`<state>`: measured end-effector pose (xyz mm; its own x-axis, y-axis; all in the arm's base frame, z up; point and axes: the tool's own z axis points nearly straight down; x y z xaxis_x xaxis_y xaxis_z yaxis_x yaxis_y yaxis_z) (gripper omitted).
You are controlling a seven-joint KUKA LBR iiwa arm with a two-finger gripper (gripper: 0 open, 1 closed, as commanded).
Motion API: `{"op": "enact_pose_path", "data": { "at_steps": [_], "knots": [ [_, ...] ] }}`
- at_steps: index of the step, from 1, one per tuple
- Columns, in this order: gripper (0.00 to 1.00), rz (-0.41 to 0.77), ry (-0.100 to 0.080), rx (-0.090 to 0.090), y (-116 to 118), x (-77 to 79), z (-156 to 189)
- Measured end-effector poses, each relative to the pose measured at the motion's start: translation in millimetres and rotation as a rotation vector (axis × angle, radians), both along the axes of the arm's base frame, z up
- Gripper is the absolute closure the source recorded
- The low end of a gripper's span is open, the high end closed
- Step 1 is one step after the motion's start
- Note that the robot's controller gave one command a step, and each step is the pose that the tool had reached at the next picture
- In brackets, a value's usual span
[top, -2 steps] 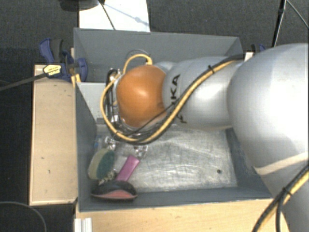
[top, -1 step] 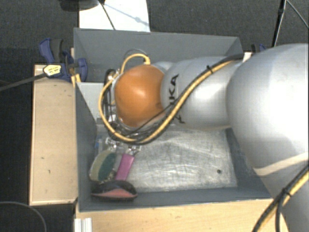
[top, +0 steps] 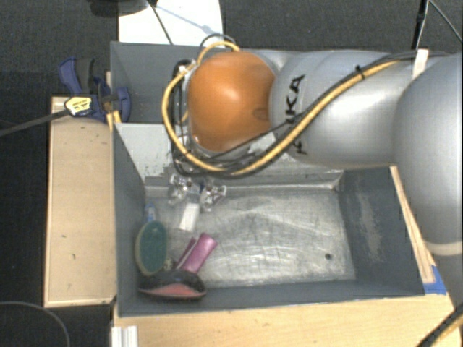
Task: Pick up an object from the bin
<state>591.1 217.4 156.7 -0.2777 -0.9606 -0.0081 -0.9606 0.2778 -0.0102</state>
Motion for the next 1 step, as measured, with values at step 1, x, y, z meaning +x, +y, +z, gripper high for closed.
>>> {"op": "enact_pose_path", "data": {
  "at_steps": [1],
  "knots": [
    [1.00, 0.032, -0.001, 0.001, 13.0, 0.9, 188.8]
  ]
}}
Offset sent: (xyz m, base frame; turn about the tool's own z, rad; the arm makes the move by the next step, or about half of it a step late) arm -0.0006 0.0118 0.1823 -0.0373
